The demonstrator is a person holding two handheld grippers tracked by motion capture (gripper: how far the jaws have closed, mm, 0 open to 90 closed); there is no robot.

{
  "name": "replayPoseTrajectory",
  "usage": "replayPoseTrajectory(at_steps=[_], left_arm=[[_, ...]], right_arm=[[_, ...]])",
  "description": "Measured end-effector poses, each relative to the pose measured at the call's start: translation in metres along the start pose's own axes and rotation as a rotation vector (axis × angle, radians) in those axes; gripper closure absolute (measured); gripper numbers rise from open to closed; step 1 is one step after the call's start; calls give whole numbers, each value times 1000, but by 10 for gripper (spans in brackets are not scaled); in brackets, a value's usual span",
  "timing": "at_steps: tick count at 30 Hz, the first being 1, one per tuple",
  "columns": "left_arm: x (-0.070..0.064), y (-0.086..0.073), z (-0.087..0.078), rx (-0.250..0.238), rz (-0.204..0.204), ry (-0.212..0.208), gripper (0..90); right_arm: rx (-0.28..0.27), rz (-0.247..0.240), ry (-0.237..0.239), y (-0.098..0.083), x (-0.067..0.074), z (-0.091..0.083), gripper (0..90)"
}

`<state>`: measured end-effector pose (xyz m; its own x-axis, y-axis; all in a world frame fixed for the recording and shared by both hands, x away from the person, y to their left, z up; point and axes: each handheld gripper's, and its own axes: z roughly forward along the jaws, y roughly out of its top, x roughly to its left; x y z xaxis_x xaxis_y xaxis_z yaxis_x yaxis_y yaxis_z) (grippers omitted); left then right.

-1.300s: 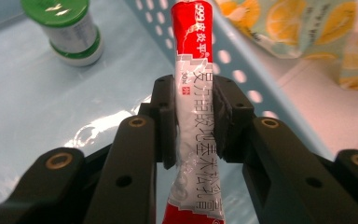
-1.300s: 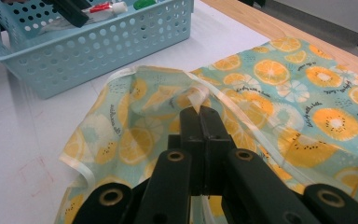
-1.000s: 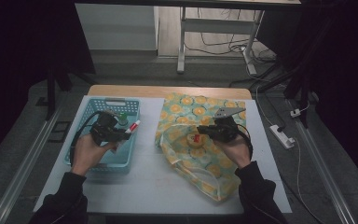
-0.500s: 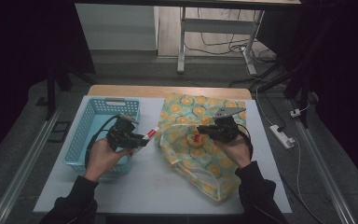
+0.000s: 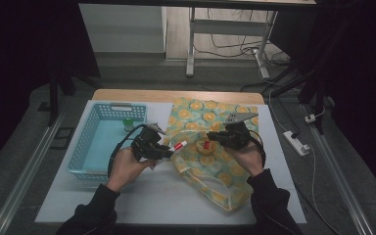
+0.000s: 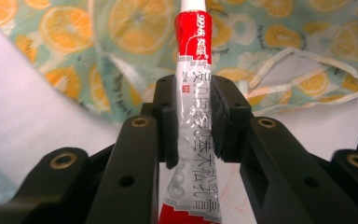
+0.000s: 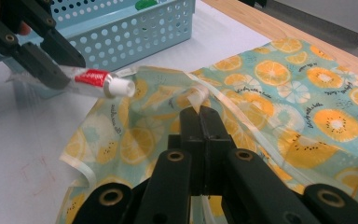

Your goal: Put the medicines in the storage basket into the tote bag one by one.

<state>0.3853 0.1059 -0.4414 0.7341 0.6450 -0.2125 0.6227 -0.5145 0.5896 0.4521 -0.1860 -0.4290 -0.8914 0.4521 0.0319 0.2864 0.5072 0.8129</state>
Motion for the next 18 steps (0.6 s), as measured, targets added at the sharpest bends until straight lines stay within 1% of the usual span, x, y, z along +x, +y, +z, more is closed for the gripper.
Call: replayPoseTrajectory(at_steps=[5,9,15,18], left_arm=[[-9,9,9,-3,17,-17,730],[-15,17,18,7,33,-25,730],[-20,29,36,15,40,-51,730],[-21,35,45,20,39,-57,730]], right_arm=[[0,0,0,0,0,0,900],[-2,-2,2,0,1,0,900],[0,-4,4,1,2,1,900],[-2,-5,5,1,2,1,900]])
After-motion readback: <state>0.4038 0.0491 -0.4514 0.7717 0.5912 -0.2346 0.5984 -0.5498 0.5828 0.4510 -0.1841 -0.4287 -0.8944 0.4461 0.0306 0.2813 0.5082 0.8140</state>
